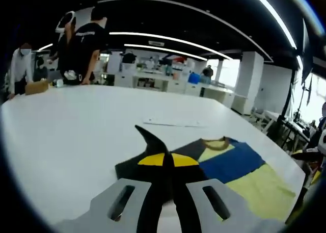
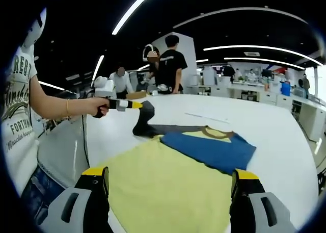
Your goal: Fold the garment on the visible template until the final outline fits inside the template.
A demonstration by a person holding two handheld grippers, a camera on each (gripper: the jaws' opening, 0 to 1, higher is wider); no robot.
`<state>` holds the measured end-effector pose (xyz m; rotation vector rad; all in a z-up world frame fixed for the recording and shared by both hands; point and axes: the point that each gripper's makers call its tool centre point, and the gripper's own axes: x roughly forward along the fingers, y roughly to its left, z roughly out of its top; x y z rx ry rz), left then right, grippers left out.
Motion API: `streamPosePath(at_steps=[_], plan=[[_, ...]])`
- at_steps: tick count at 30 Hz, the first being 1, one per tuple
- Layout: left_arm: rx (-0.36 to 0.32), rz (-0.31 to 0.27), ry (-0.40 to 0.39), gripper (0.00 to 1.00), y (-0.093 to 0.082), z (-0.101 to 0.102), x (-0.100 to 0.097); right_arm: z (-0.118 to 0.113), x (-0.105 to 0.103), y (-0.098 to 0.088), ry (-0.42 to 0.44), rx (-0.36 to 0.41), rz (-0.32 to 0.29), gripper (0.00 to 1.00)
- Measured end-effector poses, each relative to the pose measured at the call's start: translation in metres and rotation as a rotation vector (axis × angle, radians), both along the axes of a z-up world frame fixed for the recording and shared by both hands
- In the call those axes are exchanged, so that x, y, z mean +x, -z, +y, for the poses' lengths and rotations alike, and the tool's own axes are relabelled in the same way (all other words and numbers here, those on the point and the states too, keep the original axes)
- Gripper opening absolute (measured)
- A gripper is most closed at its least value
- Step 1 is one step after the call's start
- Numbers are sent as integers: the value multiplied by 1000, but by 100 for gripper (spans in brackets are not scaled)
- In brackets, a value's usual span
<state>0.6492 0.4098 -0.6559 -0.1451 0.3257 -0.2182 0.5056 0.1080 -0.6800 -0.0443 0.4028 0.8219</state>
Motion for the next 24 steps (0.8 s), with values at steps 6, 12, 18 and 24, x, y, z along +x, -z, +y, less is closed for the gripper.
streamPosePath(at_steps=[6,12,18,24], plan=[[-1,-12,36,0,-4,-13,9,-1,-2,1,-1,-9,4,99],[1,-19,61,0,-8,-28,13,0,-5,2,-8,-16,11,99],[-26,-24,65,0,-13,-40,19,2,-8,2,-10,-16,14,99],[-31,-39,76,0,-19,-55,27,4,-11,4,-13,-14,21,99]])
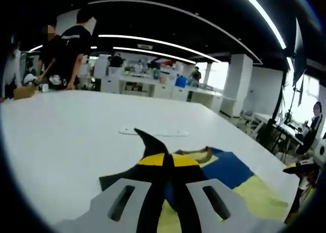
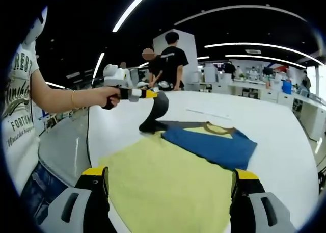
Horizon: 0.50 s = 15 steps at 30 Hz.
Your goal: Fold the garment on the visible template until the final outline fits inside the template.
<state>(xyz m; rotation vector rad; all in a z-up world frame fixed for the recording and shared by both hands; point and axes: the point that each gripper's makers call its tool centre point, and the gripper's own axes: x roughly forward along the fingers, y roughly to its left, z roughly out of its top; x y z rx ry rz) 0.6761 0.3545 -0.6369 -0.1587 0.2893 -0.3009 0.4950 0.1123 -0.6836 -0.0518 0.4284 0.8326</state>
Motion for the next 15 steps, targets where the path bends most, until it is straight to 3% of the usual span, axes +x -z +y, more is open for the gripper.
streamPosePath(at_steps=[15], plan=[[-35,-39,62,0,-18,-44,14,-2,2,-1,1,6,1,99]])
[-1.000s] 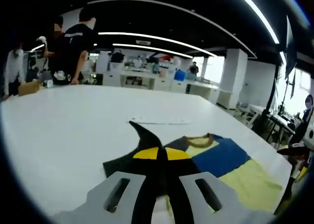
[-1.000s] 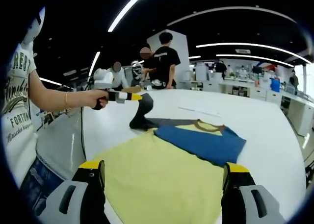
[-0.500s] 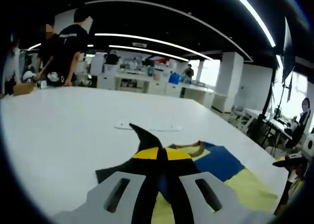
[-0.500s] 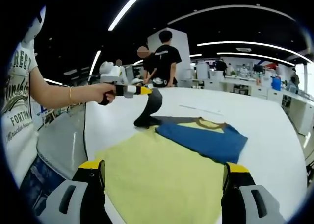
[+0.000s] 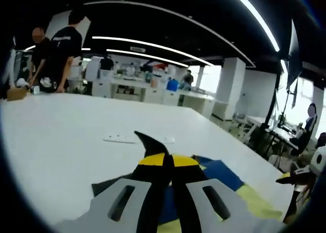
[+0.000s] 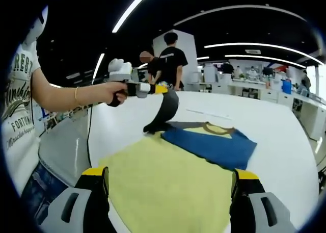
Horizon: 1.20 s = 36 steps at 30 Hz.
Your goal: Fold the garment on the visible template until the final outline fits inside the template.
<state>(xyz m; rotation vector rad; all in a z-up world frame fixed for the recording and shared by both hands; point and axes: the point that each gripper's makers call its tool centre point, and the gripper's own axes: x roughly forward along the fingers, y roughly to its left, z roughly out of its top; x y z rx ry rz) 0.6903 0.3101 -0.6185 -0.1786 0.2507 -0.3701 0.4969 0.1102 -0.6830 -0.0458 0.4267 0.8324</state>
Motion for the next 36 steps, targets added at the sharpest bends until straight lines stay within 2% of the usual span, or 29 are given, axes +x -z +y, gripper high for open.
streamPosePath(at_steps=[12,13,19,36], plan=[[-10,-22,53,0,-7,-44,11,-2,-2,3,-2,-10,11,99],[-27,-16,58,0,-8,-48,12,-3,-2,3,-1,-10,10,99],[-30,-24,80,0,-11,-63,13,-5,-3,4,12,-4,11,99],[-50,-35,173,0,-5,-112,21,-12,-4,9,14,-30,31,99]])
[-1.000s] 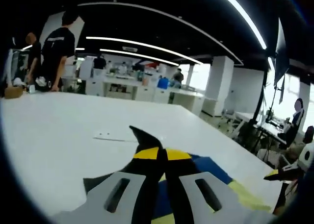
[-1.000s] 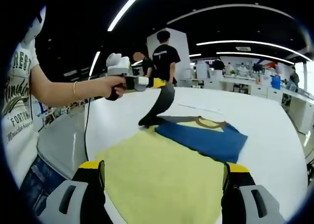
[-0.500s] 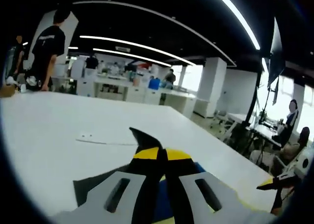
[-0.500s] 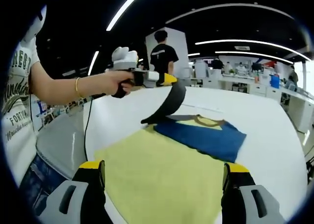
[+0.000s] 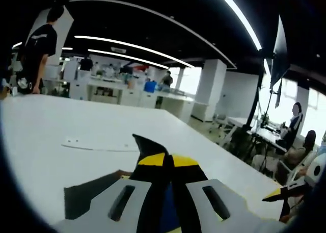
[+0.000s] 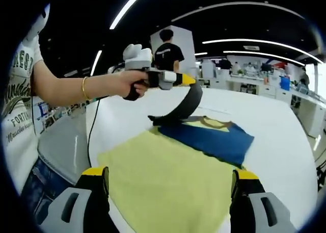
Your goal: Fold the garment on the visible template until the final outline fits inside the template.
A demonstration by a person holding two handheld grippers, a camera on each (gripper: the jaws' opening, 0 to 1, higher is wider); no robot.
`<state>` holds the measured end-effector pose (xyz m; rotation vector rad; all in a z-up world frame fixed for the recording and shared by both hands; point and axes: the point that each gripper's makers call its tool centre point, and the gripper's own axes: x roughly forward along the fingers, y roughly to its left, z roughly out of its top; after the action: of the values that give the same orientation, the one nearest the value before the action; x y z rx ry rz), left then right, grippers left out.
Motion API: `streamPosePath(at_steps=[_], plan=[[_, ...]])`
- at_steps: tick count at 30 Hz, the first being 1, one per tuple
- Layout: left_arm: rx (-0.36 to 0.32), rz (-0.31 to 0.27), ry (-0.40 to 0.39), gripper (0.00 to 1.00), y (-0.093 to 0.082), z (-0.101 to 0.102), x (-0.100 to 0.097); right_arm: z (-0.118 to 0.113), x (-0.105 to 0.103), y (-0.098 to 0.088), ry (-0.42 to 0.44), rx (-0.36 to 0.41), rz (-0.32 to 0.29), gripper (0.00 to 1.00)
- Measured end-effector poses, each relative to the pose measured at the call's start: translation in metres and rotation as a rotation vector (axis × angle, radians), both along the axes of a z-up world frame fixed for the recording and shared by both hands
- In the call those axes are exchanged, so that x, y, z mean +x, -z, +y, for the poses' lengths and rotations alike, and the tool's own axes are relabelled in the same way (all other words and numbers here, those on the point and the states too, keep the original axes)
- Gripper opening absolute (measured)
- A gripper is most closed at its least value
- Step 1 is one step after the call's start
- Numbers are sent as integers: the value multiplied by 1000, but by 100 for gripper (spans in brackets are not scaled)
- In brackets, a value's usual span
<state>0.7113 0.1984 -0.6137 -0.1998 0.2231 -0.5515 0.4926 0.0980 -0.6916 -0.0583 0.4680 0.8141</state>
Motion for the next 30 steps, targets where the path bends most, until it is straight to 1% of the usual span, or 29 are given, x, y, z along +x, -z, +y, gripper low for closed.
streamPosePath(at_steps=[5,7,14,24,28,30], plan=[[-19,-6,29,0,-1,-15,0,-2,-2,3,1,-12,9,99],[-15,-11,42,0,-1,-20,-1,-2,-2,4,1,-12,11,99],[-13,-2,82,0,6,-35,-4,-2,-2,5,2,-16,12,99],[19,20,170,0,24,-68,-16,-3,-3,9,2,-22,23,99],[39,41,208,0,35,-87,-18,-4,-3,10,5,-23,26,99],[60,49,231,0,42,-96,-22,-5,-3,11,6,-26,27,99]])
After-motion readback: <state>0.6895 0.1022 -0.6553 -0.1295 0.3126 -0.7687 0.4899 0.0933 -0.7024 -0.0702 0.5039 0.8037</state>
